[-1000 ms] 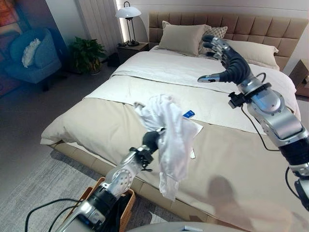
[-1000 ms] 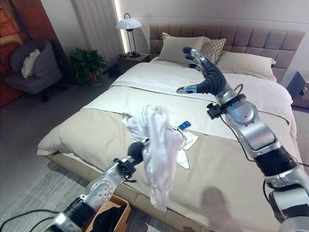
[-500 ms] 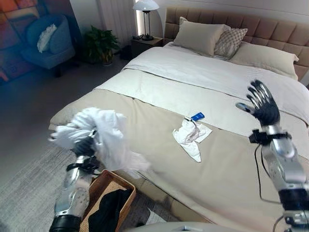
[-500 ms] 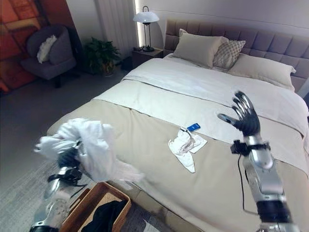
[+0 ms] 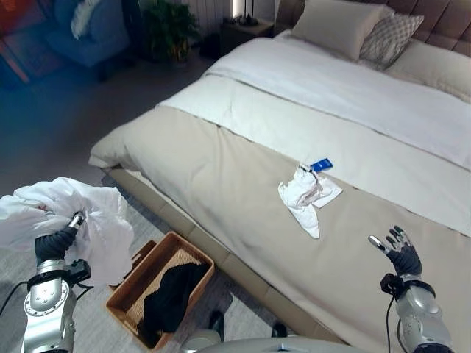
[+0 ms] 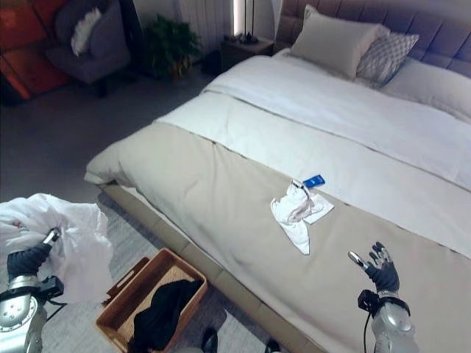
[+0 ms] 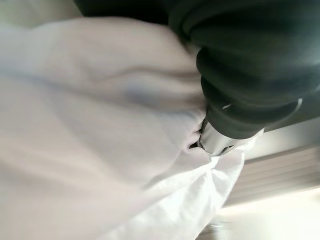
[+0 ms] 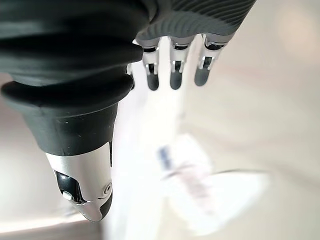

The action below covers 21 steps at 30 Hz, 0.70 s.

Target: Pick up clothes into the bucket

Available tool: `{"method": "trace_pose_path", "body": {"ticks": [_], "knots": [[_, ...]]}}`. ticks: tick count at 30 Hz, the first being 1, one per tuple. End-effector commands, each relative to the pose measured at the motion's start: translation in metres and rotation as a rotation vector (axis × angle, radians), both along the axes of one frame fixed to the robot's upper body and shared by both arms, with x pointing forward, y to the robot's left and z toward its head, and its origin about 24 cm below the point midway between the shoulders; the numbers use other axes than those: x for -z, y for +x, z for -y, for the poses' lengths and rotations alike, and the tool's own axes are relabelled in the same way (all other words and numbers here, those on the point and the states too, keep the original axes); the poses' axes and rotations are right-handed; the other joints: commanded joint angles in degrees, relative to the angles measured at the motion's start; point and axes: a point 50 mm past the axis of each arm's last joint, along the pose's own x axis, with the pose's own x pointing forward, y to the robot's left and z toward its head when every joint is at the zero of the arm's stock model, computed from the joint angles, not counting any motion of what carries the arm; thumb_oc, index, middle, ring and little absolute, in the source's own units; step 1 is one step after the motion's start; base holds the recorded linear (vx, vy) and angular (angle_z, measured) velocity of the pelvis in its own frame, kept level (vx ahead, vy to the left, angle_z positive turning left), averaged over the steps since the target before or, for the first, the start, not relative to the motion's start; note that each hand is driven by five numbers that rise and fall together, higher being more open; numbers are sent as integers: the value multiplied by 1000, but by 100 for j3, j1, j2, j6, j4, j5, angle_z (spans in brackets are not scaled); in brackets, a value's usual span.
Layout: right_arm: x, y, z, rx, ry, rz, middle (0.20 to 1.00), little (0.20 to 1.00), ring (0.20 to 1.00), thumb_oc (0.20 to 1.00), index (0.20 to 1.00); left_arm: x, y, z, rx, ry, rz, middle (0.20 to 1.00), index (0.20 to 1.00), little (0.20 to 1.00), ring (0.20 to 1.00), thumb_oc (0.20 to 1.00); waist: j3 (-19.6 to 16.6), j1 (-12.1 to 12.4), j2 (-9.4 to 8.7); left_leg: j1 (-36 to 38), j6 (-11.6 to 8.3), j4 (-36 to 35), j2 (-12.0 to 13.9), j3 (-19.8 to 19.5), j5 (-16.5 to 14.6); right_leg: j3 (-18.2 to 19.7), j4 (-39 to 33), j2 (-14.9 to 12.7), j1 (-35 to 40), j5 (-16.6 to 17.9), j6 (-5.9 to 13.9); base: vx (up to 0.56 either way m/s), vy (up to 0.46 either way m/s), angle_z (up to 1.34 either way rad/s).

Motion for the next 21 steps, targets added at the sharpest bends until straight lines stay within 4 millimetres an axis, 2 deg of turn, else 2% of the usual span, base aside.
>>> {"method": "trace_pose_path", "body": {"ticks": [1,6,11,15,21], "knots": [[-18,24,-7,-77,-68,107,1000,1000,1000,1000,1000,-47,24,-13,19,223,105,200,200,200,200,200,292,71,-210,-440,131,887,-209,-64,-604,-130,925,-367,-676,-47,185,-130,42,2],[2,19,-13,-89,-58,15,1000,1000,1000,1000,1000,-36,40,-13,8,262,25,200,200,200,200,200,671,29,-296,-927,110,1214,-170,-134,-589,-145,1169,-430,-1114,-34,175,-102,36,7],[12,20,-24,-134,-74,-31,1000,1000,1000,1000,1000,-27,49,-13,-1,262,-19,200,200,200,200,200,1067,-18,-403,-1502,114,1680,-111,-139,-643,-10,1426,-440,-1634,-24,138,-84,47,4],[8,31,-32,-171,-94,-12,1000,1000,1000,1000,1000,-35,60,-16,-11,328,-43,200,200,200,200,200,1413,-81,-544,-2051,147,2115,-79,-129,-699,98,1685,-407,-2148,8,122,-94,38,-11],[-2,46,-43,-209,-100,51,1000,1000,1000,1000,1000,-65,84,-16,-4,443,-9,200,200,200,200,200,1782,-194,-813,-2898,180,2413,-38,-193,-662,141,1860,-338,-2918,91,132,-81,5,-8]]}}
